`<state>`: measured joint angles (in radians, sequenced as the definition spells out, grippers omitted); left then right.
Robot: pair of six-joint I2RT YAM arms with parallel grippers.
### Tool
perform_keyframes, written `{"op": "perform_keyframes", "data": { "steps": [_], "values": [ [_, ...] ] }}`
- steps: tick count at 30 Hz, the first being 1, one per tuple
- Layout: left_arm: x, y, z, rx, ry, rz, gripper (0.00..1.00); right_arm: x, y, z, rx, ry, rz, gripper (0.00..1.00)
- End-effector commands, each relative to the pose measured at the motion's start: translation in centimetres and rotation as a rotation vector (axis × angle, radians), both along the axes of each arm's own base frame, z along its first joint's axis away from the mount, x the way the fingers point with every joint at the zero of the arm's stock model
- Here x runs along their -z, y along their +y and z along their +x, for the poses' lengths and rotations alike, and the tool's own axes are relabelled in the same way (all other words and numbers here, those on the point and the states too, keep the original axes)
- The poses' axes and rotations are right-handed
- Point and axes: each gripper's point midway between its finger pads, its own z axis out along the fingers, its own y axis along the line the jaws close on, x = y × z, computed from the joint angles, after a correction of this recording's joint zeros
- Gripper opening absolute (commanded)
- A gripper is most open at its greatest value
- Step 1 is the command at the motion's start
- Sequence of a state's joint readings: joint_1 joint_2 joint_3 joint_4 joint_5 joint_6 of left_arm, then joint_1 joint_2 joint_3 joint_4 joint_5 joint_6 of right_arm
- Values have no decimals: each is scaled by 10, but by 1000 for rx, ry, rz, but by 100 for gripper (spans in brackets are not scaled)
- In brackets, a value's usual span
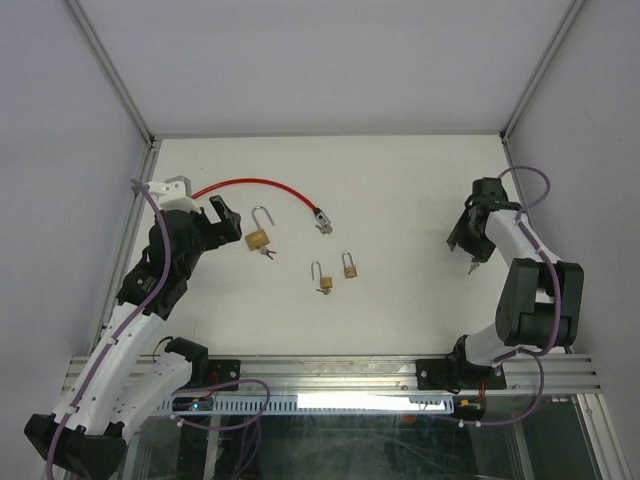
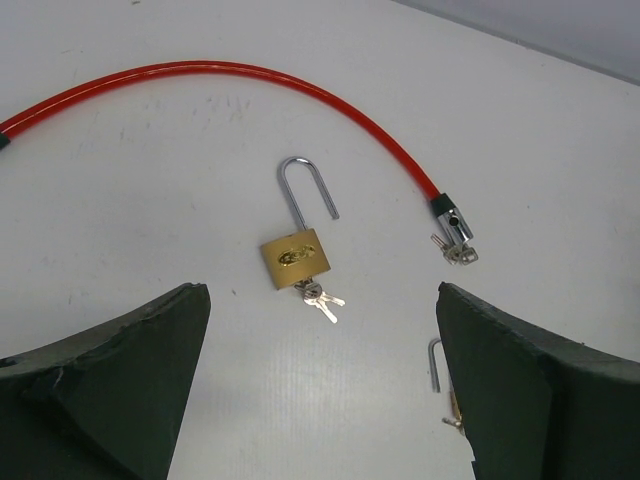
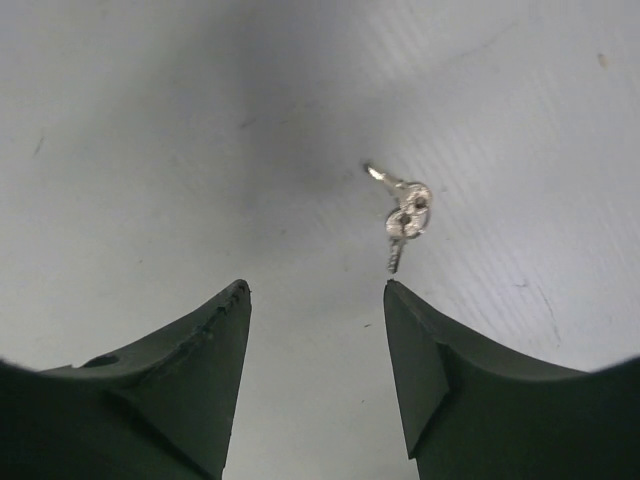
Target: Unlock with the key
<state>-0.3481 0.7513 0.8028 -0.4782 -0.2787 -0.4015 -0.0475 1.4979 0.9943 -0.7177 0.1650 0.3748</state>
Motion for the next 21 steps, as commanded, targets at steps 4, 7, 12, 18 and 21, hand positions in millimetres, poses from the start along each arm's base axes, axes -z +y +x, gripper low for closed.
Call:
{"op": "perform_keyframes", "data": {
  "steps": [4, 7, 12, 18, 21],
  "values": [
    [-22, 3, 2, -7, -83, -33, 99, 11, -47, 12, 221, -75, 4, 53],
    [-22, 3, 2, -6, -84, -36, 99, 20, -53, 15, 236, -73, 9, 49],
    [-22, 4, 3, -5, -85, -40, 99, 31, -62, 15, 256, -63, 13, 45],
    [-22, 3, 3, 4, -86, -49, 99, 41, -62, 6, 259, -18, 6, 40],
    [-22, 2, 3, 12, -88, -54, 99, 46, -59, -2, 257, 4, 15, 34]
  ]
}}
